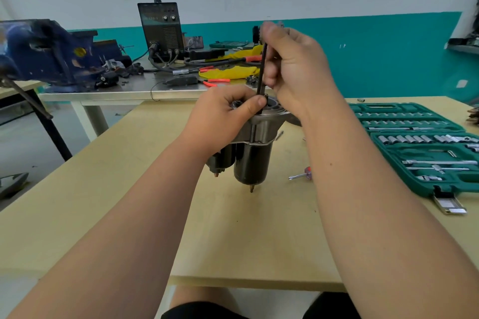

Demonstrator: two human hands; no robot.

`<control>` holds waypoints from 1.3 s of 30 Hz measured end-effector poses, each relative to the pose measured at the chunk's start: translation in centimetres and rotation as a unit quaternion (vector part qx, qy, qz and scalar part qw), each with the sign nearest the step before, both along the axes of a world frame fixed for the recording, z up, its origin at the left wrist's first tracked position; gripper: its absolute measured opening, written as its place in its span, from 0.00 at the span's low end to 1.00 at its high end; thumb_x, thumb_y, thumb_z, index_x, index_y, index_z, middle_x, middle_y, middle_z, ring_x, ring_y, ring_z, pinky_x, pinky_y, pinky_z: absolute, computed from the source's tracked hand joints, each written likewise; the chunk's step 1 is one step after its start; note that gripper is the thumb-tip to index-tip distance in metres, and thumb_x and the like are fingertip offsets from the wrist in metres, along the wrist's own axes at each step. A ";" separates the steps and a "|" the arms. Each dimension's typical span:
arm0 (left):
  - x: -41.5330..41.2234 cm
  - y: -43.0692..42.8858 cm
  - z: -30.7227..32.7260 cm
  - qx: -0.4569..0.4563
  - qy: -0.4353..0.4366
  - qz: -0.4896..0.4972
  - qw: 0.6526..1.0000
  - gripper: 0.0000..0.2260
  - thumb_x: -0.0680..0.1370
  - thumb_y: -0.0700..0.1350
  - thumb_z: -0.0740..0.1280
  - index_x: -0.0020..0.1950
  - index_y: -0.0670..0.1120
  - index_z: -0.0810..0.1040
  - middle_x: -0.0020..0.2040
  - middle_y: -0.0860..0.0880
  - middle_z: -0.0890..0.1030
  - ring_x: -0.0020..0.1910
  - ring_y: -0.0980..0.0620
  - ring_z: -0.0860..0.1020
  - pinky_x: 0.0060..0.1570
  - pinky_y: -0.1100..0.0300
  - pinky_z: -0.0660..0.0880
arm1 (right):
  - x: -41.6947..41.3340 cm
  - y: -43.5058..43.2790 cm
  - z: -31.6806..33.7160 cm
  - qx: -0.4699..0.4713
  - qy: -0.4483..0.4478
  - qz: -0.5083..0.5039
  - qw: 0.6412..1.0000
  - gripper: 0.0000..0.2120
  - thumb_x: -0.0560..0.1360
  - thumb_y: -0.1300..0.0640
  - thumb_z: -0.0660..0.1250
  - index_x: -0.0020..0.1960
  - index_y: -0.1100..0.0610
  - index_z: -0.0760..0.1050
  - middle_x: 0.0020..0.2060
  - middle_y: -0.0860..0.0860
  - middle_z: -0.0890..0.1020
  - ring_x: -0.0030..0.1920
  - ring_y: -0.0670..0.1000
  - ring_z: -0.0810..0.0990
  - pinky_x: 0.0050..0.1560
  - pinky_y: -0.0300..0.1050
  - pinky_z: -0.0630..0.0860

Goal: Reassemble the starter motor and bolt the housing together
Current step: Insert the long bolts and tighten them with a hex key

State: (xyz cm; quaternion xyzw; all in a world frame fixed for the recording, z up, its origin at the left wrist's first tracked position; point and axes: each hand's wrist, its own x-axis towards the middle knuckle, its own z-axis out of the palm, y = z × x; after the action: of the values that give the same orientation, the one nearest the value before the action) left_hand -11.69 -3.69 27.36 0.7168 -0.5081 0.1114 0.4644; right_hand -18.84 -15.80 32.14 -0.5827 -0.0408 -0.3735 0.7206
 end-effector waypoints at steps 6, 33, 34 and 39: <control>0.1 -0.1 0.3 0.014 0.004 -0.026 1.000 0.09 0.80 0.47 0.66 0.45 0.44 0.82 0.38 0.44 0.81 0.40 0.47 0.77 0.40 0.51 0.74 | 0.2 -1.3 0.1 -0.100 0.056 0.099 0.988 0.11 0.81 0.53 0.58 0.48 0.56 0.76 0.36 0.51 0.79 0.21 0.46 0.65 0.22 0.37 0.62; -0.9 -0.6 -0.1 -0.025 0.031 0.010 0.999 0.06 0.78 0.48 0.68 0.44 0.49 0.82 0.40 0.53 0.82 0.43 0.53 0.79 0.46 0.51 0.78 | 1.0 1.9 -1.7 -0.239 -0.065 -0.468 0.848 0.09 0.77 0.60 0.62 0.48 0.62 0.81 0.35 0.51 0.82 0.36 0.45 0.79 0.35 0.24 0.68; -1.2 -0.8 -0.1 -0.026 0.028 0.028 0.999 0.06 0.79 0.48 0.67 0.46 0.48 0.82 0.41 0.53 0.82 0.44 0.52 0.80 0.47 0.49 0.78 | 1.0 1.9 -1.7 -0.256 -0.064 -0.496 0.827 0.10 0.77 0.59 0.62 0.48 0.62 0.81 0.36 0.52 0.83 0.36 0.44 0.77 0.35 0.22 0.66; -2.1 -0.9 0.1 -0.006 -0.001 0.059 0.998 0.08 0.80 0.48 0.64 0.54 0.51 0.82 0.47 0.52 0.83 0.49 0.52 0.79 0.49 0.48 0.78 | 0.6 1.1 -1.2 -0.311 -0.012 -0.462 0.830 0.11 0.78 0.58 0.60 0.54 0.58 0.80 0.45 0.50 0.84 0.43 0.43 0.79 0.42 0.24 0.70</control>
State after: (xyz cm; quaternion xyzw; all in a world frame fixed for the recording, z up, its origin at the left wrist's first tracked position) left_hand -13.80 -4.62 27.45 0.7426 -0.4649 0.1424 0.4605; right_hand -18.22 -14.67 30.97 -0.7226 0.1106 -0.6373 0.2439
